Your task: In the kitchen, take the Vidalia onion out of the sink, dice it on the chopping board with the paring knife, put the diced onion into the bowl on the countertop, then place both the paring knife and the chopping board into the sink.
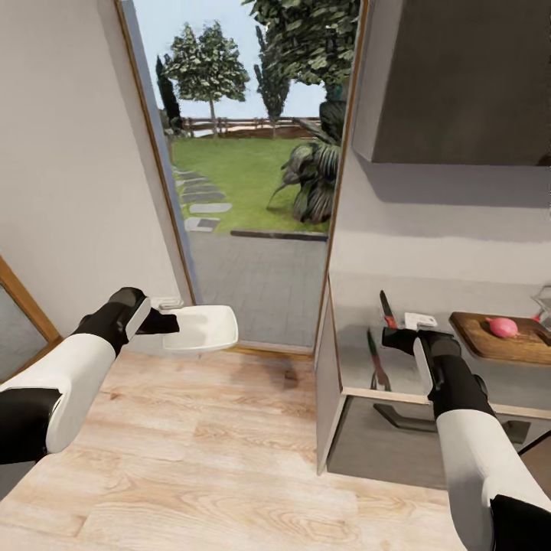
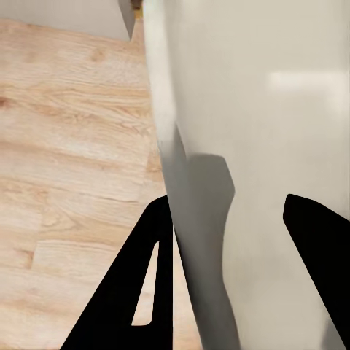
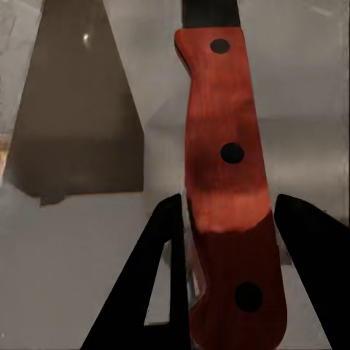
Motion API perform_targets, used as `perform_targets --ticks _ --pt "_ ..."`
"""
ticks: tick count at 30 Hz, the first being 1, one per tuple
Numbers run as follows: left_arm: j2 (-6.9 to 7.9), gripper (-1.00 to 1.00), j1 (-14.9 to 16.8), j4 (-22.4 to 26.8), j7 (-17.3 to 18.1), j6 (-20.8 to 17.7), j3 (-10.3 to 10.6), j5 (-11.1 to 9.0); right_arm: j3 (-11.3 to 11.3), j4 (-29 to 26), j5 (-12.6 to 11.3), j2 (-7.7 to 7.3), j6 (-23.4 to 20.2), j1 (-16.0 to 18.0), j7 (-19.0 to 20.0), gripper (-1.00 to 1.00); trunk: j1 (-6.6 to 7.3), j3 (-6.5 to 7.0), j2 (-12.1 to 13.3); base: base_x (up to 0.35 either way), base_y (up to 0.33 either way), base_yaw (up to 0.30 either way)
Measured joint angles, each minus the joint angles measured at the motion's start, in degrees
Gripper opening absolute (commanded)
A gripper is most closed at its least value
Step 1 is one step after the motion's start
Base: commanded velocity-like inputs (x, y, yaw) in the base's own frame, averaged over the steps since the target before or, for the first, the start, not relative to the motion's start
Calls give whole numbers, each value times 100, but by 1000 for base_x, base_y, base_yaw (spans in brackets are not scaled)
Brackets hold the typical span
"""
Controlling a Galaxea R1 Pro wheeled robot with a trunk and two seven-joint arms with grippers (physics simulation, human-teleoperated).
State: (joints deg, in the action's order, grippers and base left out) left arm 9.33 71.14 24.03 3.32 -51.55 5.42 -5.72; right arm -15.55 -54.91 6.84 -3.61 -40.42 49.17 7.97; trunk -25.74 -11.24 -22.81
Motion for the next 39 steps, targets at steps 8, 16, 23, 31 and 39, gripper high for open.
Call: perform_targets --ticks 8,16,23,31,39 --pt "-88 -100 0 52 3 4 -9 -15 31 -999 153 -180 -388 0 -11 -100 0 72 0 0 0 0" --pt "-185 -100 0 106 -11 0 -8 -8 32 -1454 552 -411 -553 -1 -4 -100 0 144 0 11 -14 0" --pt "-227 -100 -1 110 -12 4 -9 -15 33 -1473 857 -438 -567 -1 8 -100 2 207 1 152 -195 0" --pt "-348 -100 -1 113 -28 1 -2 -20 40 -1474 872 -440 -576 -1 9 -100 0 280 2 140 -261 0" --pt "-403 -100 -1 113 -47 1 70 2 40 -1474 877 -439 -576 -1 9 -100 -1 352 2 -63 -315 0"
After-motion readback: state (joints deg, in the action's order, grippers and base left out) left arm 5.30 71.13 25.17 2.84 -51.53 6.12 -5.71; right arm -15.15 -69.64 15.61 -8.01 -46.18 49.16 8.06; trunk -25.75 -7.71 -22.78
